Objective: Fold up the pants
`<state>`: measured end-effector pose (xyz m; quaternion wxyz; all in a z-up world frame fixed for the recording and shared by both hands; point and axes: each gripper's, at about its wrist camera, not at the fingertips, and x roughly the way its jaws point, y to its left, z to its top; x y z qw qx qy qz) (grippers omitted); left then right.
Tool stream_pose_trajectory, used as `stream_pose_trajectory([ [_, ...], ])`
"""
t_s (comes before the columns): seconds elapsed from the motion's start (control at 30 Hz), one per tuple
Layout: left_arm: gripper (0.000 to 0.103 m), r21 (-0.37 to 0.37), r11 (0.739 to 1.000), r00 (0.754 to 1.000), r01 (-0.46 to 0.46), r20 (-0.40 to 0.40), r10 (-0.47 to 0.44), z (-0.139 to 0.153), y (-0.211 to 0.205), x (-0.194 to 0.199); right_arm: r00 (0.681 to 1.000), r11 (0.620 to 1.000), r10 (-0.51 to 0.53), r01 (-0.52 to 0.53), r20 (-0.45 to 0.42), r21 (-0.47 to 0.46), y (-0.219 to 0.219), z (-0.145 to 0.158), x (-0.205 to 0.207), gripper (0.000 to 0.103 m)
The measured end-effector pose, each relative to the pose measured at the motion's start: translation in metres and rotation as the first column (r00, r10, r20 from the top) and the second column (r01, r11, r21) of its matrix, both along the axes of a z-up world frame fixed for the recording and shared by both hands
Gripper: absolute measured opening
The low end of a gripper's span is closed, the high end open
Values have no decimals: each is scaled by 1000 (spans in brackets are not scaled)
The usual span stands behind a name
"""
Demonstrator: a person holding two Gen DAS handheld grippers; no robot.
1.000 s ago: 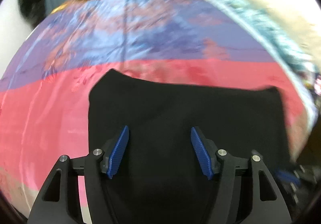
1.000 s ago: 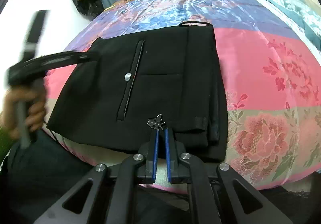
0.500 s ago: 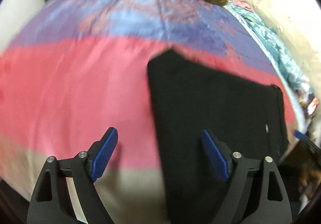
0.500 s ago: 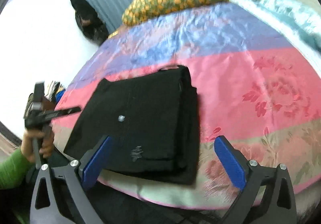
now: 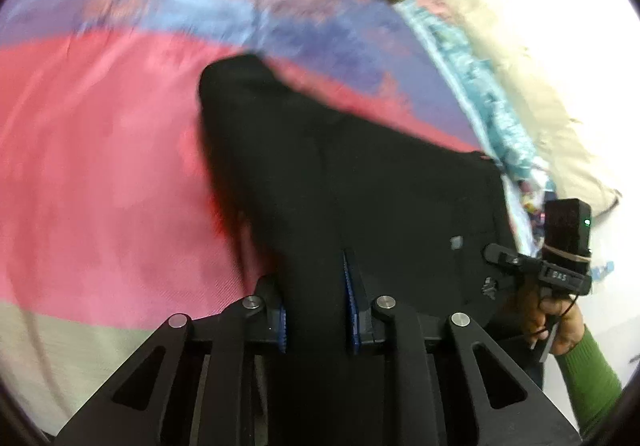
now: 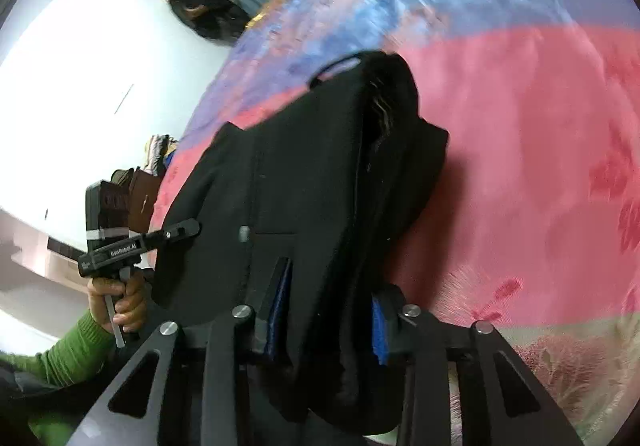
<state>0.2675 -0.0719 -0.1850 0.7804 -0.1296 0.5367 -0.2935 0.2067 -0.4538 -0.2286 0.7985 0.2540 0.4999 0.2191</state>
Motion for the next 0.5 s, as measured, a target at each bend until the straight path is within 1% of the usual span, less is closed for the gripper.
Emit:
stream_pose_trajectory([
  [0.07, 20, -1, 1000, 998, 12, 58, -12, 23, -3, 8, 999, 1000, 12, -13, 37, 24, 6, 17, 5, 32],
  [0.13, 20, -5, 1000, 994, 7, 106, -7, 43, -2, 29, 997, 999, 13, -16, 79, 40, 10, 35, 20, 32],
  [0.17, 20, -11, 1000, 991, -5, 134, 7, 54, -1, 46, 994, 999, 5, -9, 107, 41, 12, 46, 35, 32],
  [0.2, 20, -15, 1000, 988, -15, 152, 17, 59, 2, 58, 991, 999, 0, -6, 134, 44, 13, 55, 52, 32],
  [0.23, 20, -17, 999, 985, -28, 171, 30, 65, 3, 74, 988, 999, -5, -1, 155, 40, 15, 61, 63, 32],
  [0.33, 21, -7, 998, 971, -61, 232, 61, 79, 4, 124, 976, 999, -23, 13, 216, 45, 18, 77, 117, 32],
  [0.4, 22, 30, 996, 962, -85, 261, 75, 75, -2, 155, 970, 999, -34, 25, 239, 38, 17, 79, 150, 32],
  [0.43, 26, 55, 994, 961, -98, 265, 80, 67, -6, 165, 970, 999, -44, 36, 241, 36, 17, 74, 168, 32],
  [0.47, 38, 100, 988, 962, -115, 259, 86, 54, -10, 178, 971, 998, -55, 49, 235, 30, 16, 67, 176, 33],
  [0.5, 47, 168, 976, 965, -139, 246, 95, 32, -14, 188, 974, 997, -72, 70, 216, 16, 15, 57, 186, 34],
])
